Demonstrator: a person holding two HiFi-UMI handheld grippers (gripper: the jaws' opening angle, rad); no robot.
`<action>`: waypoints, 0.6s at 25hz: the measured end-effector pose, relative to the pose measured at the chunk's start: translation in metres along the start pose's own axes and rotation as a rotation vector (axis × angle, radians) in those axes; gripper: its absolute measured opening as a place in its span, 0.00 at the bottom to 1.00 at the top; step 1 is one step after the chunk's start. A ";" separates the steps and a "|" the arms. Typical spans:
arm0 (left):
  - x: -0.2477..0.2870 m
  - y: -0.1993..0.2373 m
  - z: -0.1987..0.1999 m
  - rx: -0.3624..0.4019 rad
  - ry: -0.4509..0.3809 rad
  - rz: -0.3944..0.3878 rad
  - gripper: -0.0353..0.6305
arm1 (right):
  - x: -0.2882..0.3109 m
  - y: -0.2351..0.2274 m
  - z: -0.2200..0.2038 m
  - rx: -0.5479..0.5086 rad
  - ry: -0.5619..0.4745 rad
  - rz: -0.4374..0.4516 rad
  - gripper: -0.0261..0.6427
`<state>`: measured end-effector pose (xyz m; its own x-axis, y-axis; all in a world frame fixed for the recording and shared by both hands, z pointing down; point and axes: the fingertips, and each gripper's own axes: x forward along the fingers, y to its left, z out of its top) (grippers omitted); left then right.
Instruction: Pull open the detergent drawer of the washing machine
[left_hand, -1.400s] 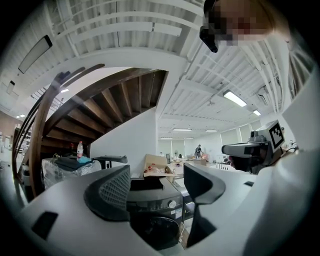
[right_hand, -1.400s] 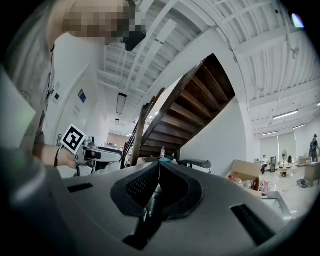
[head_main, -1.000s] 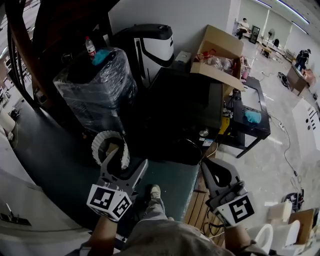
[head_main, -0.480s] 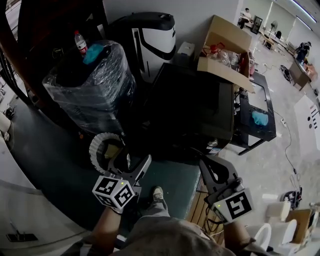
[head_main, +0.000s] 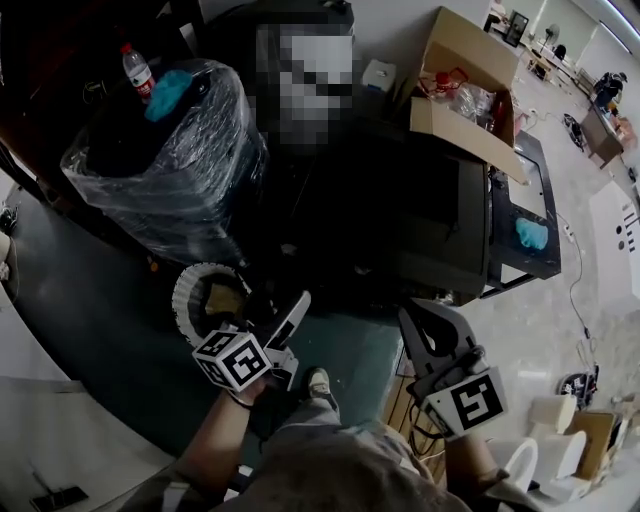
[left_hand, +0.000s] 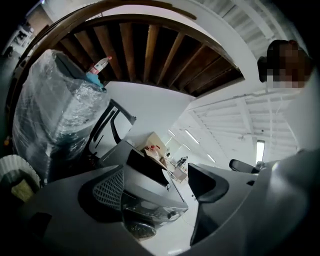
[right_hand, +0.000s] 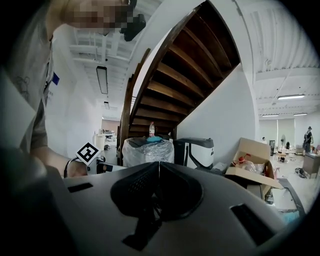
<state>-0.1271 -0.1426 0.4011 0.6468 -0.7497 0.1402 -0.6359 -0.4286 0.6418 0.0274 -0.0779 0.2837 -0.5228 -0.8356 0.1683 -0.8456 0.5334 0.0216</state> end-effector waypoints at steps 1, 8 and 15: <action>0.006 0.009 -0.002 -0.026 0.007 -0.003 0.65 | 0.009 -0.002 -0.002 0.003 0.007 -0.001 0.08; 0.041 0.063 -0.019 -0.236 0.010 -0.036 0.65 | 0.059 -0.013 -0.017 0.020 0.026 -0.007 0.09; 0.069 0.102 -0.056 -0.312 0.031 -0.041 0.65 | 0.087 -0.023 -0.044 0.015 0.069 0.019 0.08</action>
<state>-0.1236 -0.2101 0.5185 0.6846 -0.7174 0.1289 -0.4521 -0.2792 0.8471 0.0061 -0.1573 0.3411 -0.5303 -0.8143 0.2361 -0.8376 0.5463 0.0029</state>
